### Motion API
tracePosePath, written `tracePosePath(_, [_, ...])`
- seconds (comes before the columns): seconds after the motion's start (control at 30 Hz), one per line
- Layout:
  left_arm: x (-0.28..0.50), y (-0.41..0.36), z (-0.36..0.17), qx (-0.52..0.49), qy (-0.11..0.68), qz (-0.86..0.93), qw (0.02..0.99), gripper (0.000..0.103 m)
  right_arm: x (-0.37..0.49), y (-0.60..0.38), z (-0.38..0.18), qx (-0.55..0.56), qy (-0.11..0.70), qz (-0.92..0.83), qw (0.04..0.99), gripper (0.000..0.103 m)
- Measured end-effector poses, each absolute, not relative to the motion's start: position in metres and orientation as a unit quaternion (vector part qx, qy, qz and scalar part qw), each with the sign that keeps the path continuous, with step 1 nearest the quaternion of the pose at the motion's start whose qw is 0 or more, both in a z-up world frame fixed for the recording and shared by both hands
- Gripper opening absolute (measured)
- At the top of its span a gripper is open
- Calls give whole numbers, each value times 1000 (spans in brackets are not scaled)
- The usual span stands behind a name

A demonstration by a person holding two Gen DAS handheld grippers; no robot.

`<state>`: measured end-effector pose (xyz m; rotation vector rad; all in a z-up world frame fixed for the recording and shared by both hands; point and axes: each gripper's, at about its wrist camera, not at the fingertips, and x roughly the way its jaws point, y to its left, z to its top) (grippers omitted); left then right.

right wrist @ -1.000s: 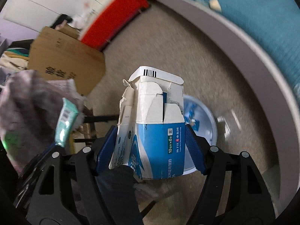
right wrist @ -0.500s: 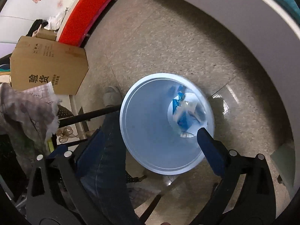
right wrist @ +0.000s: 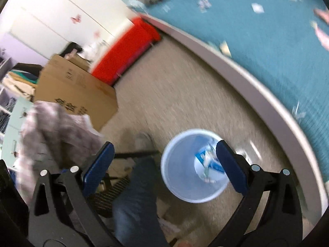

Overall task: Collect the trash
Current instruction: 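Return to the table and grasp the red wrapper with the left tool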

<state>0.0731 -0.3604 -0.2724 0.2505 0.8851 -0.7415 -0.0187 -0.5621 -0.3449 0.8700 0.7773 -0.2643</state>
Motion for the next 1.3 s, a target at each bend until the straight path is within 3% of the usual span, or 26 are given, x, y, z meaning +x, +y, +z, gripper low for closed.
tracePosePath(0.23, [46,-310,-182,90,334,-357,868,87,-15,-521,-241,354,299,-84,882,97])
tracePosePath(0.63, [80,-164,-110,41,286,-238,927,88,42,-394,-137,242,274,27,930,97])
tracePosePath(0.97, [142,-35,-125,41,339,-136,930,88,106,-295,-115,171,297,104,934,97])
tracePosePath(1.3, [193,-10,-162,57,399,-178,898,88,169,-225,-120,128,341,170,916,97])
